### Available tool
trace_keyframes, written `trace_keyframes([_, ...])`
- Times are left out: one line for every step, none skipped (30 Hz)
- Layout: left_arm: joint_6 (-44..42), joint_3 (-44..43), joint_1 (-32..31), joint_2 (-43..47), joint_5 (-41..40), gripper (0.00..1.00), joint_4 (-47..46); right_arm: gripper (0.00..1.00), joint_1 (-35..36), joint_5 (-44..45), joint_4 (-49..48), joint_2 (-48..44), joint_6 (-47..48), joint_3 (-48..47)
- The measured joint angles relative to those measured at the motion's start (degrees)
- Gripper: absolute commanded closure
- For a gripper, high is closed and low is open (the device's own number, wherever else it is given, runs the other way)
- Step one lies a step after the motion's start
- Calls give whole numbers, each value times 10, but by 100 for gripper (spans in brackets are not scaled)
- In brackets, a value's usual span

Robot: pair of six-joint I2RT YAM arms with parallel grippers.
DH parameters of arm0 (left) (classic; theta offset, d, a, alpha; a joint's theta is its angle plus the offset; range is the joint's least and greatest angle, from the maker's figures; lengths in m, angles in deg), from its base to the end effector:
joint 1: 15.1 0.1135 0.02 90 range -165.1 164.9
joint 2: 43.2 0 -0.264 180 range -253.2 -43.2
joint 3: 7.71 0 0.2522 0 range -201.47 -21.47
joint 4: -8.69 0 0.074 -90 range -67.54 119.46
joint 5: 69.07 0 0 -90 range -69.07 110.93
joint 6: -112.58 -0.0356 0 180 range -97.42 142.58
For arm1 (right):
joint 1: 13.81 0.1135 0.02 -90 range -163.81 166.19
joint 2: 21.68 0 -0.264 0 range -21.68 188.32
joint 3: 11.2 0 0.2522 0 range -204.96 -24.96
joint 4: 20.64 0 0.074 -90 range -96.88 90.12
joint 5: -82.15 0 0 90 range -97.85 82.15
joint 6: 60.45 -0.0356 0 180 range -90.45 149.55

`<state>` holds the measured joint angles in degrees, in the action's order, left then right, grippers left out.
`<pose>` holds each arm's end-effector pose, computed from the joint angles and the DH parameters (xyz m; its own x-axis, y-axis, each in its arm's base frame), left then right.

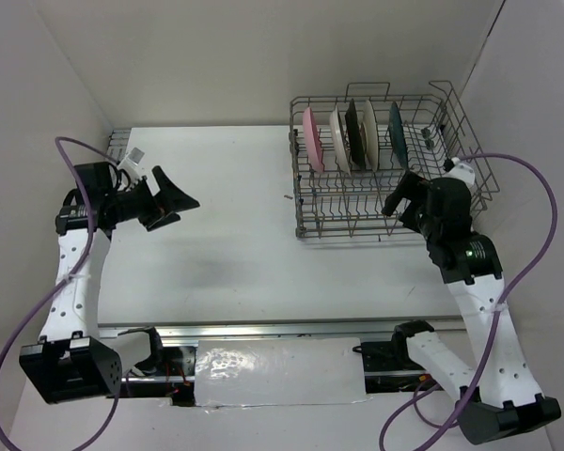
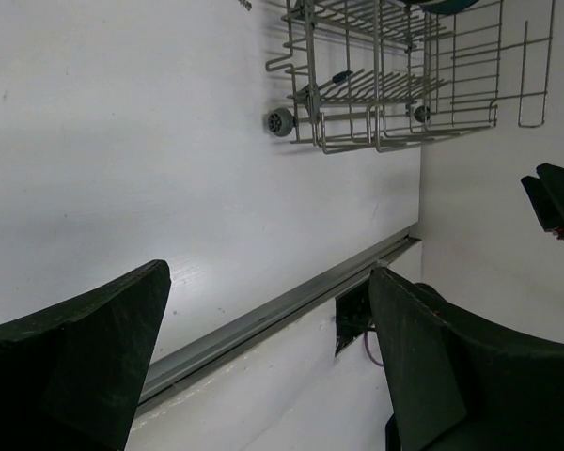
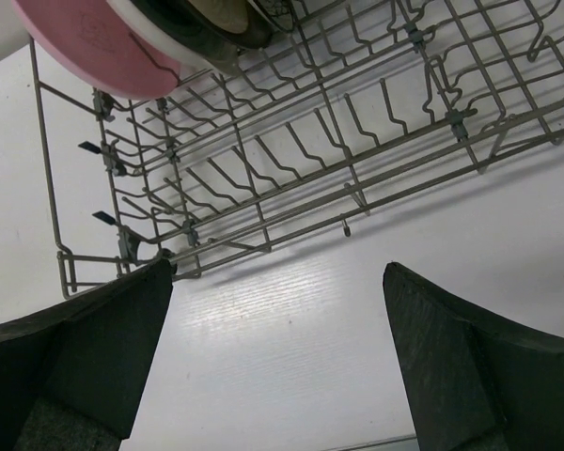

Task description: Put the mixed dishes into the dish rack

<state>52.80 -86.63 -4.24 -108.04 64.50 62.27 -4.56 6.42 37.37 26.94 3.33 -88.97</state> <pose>0.2299 0.0191 0.3503 -0.7340 -0.5121 -0.4461 0.0190 0.6411 -0.7672 0.1601 0.0172 0.3821 -0.4021 0.3683 -0.8383 0.2619 0.9235 0.2802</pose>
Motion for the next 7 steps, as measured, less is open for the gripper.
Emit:
trace_keyframes([0,-1,-8,0,-3,1,0,0,0,3,0,-4,-2,3])
trace_keyframes([0,-2,-20,0,-6,1,0,0,0,5,0,-8,-2,7])
trace_keyframes([-1,-3,-32,0,-10,1,0,0,0,7,0,-13,-4,11])
trace_keyframes([-1,-5,-45,-1,-16,1,1,0,0,10,0,-17,-6,15])
trace_keyframes([-1,-9,-58,-2,-21,1,2,0,0,13,1,-22,-8,19])
trace_keyframes([-1,-12,-69,-4,-28,1,2,0,0,15,0,-27,-9,23])
trace_keyframes([-1,-15,-76,-5,-37,1,2,0,0,15,1,-32,-9,27])
